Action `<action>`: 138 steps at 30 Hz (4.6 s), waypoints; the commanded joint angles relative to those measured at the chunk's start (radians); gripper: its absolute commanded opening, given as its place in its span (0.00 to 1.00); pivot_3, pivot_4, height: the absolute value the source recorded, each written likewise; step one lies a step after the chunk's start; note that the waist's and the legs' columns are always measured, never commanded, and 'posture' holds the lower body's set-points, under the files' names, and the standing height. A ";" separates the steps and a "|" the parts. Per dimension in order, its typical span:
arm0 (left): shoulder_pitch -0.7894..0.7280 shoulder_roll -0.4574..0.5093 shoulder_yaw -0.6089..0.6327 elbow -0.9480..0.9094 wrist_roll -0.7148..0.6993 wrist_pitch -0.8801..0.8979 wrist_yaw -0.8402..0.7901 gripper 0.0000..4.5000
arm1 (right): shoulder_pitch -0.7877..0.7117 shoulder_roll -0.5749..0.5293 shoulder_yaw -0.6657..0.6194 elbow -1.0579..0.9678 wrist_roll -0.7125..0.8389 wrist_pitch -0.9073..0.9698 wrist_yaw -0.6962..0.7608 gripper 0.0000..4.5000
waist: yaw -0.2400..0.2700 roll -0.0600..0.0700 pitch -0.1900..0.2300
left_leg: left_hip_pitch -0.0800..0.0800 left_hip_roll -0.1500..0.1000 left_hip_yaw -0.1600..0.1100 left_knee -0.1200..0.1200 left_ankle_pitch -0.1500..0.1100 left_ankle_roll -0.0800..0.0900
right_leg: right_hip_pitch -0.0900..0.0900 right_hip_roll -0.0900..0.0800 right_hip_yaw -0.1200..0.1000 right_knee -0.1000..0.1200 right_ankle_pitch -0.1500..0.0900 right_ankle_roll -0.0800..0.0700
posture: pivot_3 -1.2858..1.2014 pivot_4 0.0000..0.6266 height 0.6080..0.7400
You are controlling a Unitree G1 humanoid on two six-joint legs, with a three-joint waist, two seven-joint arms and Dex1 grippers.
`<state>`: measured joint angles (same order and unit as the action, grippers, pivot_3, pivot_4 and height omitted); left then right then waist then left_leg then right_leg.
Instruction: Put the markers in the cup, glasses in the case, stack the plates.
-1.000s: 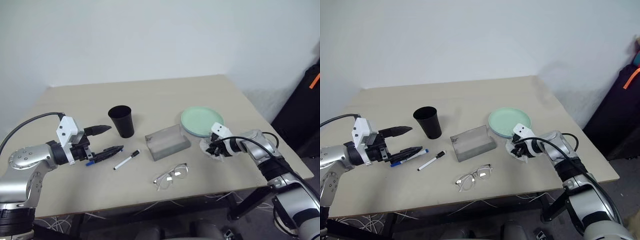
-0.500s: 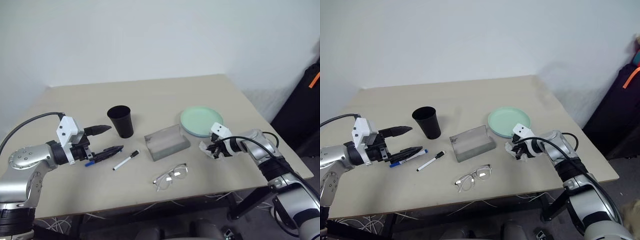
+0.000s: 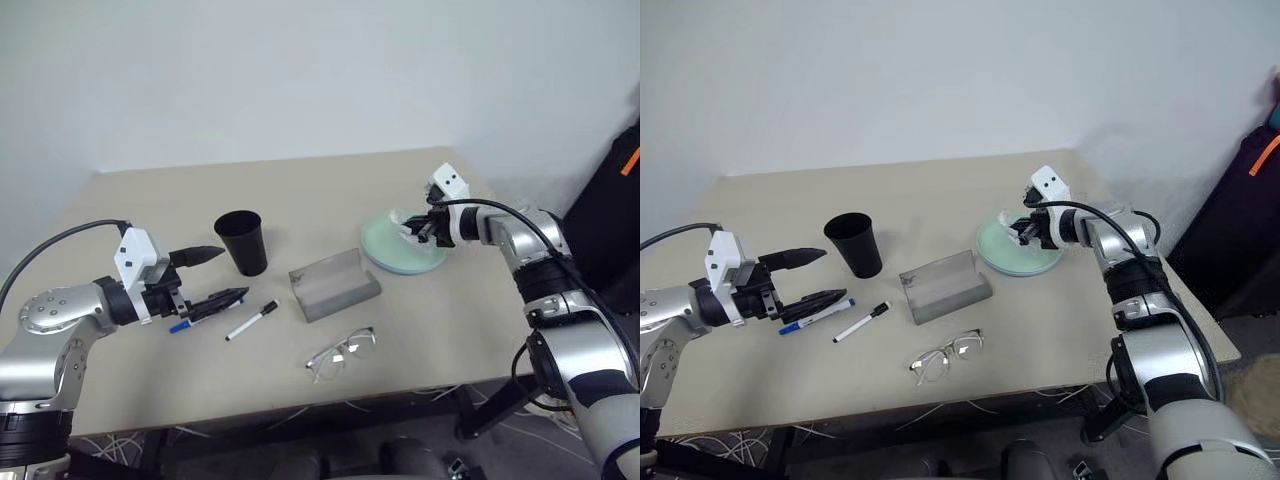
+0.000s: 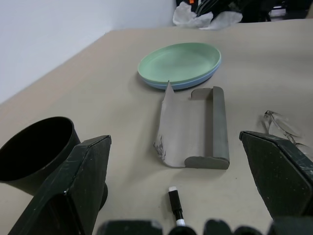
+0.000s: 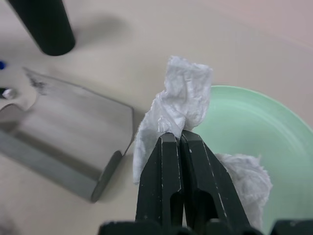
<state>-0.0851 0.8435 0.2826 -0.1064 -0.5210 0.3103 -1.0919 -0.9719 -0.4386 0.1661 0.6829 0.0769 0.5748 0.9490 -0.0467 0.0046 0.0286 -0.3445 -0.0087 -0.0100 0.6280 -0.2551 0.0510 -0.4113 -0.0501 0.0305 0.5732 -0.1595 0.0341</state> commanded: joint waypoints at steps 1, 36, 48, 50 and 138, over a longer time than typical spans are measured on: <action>-0.022 0.003 0.007 -0.010 0.005 -0.014 0.005 1.00 | -0.095 0.048 -0.049 0.167 -0.026 -0.139 -0.151 0.01 | -0.003 0.000 0.000 | 0.000 0.000 0.000 0.000 0.000 0.001 | 0.000 0.000 0.000 0.000 0.000 0.000 | 0.52 0.00 0.94; -0.005 0.001 0.014 -0.025 0.000 -0.016 0.013 1.00 | -0.231 0.159 -0.131 0.578 -0.124 -0.462 -0.429 0.01 | -0.029 0.000 0.000 | 0.002 0.000 0.000 -0.002 0.001 0.001 | 0.000 0.002 0.005 0.000 0.002 -0.003 | 0.52 0.00 0.94; -0.022 -0.014 -0.009 -0.030 0.003 -0.012 0.021 1.00 | -0.238 0.164 -0.189 0.609 -0.102 -0.476 -0.562 0.21 | -0.027 0.000 0.000 | 0.002 -0.001 -0.001 -0.002 0.001 0.001 | 0.001 0.002 0.006 0.000 0.002 -0.003 | 0.52 0.00 0.94; -0.016 -0.012 -0.004 -0.034 0.003 -0.012 0.025 1.00 | -0.244 0.169 -0.201 0.614 -0.104 -0.475 -0.579 0.25 | -0.027 0.000 0.000 | 0.002 -0.001 -0.001 -0.002 0.001 0.001 | 0.001 0.002 0.006 0.000 0.002 -0.003 | 0.52 0.00 0.94; -0.573 -0.204 -0.988 -0.305 0.447 0.764 0.210 0.72 | 0.203 -0.181 -0.009 -0.468 0.019 0.153 0.060 0.99 | -0.001 -0.001 0.001 | 0.001 -0.013 -0.001 0.003 0.002 0.004 | 0.004 0.005 0.010 0.001 0.001 -0.001 | 0.52 0.00 0.94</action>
<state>-0.6311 0.6460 -0.7089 -0.4132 -0.0897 1.0886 -0.8941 -0.7550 -0.6136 0.1699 0.2495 0.0804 0.7343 1.0177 -0.0473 0.0035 0.0299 -0.3440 -0.0213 -0.0114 0.6308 -0.2526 0.0554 -0.4075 -0.0454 0.0406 0.5741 -0.1584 0.0327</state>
